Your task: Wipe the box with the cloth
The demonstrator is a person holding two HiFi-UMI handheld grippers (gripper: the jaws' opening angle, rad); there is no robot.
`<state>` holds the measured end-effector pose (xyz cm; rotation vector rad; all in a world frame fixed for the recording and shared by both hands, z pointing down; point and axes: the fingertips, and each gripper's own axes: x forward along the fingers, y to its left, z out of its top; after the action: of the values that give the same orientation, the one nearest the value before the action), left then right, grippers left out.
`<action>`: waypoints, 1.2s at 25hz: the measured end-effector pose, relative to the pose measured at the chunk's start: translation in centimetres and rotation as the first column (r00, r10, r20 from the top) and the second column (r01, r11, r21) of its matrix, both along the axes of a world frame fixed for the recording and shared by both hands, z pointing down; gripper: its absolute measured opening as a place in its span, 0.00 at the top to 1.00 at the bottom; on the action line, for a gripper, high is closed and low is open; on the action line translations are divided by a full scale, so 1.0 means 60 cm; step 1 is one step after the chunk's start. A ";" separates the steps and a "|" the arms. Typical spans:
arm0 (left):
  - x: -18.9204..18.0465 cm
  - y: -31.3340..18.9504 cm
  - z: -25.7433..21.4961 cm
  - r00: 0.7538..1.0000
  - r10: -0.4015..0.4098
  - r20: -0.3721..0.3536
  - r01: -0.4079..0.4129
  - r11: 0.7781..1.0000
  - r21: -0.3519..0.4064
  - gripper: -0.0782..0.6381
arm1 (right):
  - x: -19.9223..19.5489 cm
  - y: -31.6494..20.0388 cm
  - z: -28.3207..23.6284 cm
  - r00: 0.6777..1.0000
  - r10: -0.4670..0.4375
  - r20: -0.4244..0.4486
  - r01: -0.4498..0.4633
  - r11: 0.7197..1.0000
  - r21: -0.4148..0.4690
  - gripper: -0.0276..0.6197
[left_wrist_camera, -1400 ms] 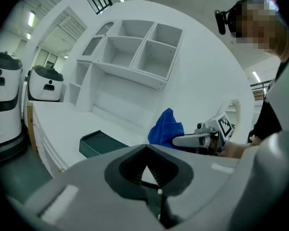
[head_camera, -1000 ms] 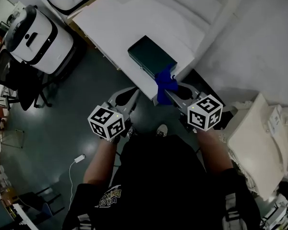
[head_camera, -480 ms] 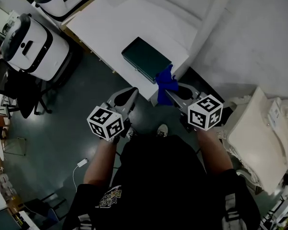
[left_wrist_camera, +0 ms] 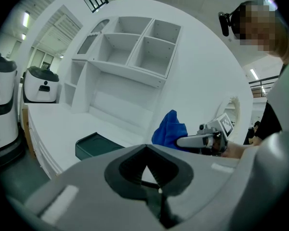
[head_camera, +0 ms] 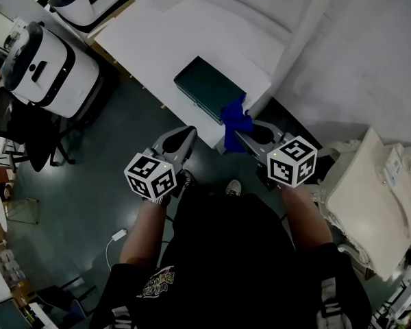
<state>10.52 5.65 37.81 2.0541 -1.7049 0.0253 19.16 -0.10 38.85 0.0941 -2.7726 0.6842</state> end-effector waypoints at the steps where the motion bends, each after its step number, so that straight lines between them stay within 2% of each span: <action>1: -0.005 -0.004 0.002 1.000 0.002 -0.002 -0.002 1.000 0.000 0.89 | -0.004 -0.004 0.002 1.000 0.003 -0.003 -0.003 1.000 -0.001 0.81; 11: -0.082 -0.060 0.026 0.997 0.069 -0.030 -0.070 0.998 -0.004 0.89 | -0.070 -0.050 0.018 0.996 0.082 -0.045 -0.082 0.997 0.008 0.81; 19: -0.195 -0.120 0.035 0.991 0.131 -0.017 -0.131 0.991 -0.039 0.89 | -0.160 -0.101 0.026 0.982 0.164 -0.091 -0.165 0.986 0.002 0.81; 30: -0.309 -0.193 0.117 0.981 0.192 -0.013 -0.191 0.969 -0.157 0.89 | -0.267 -0.170 0.079 0.955 0.210 -0.208 -0.209 0.978 0.024 0.81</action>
<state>-8.03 -5.93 44.81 2.0916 -1.4503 0.2177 3.13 -10.27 43.62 0.4407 -2.5820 0.6789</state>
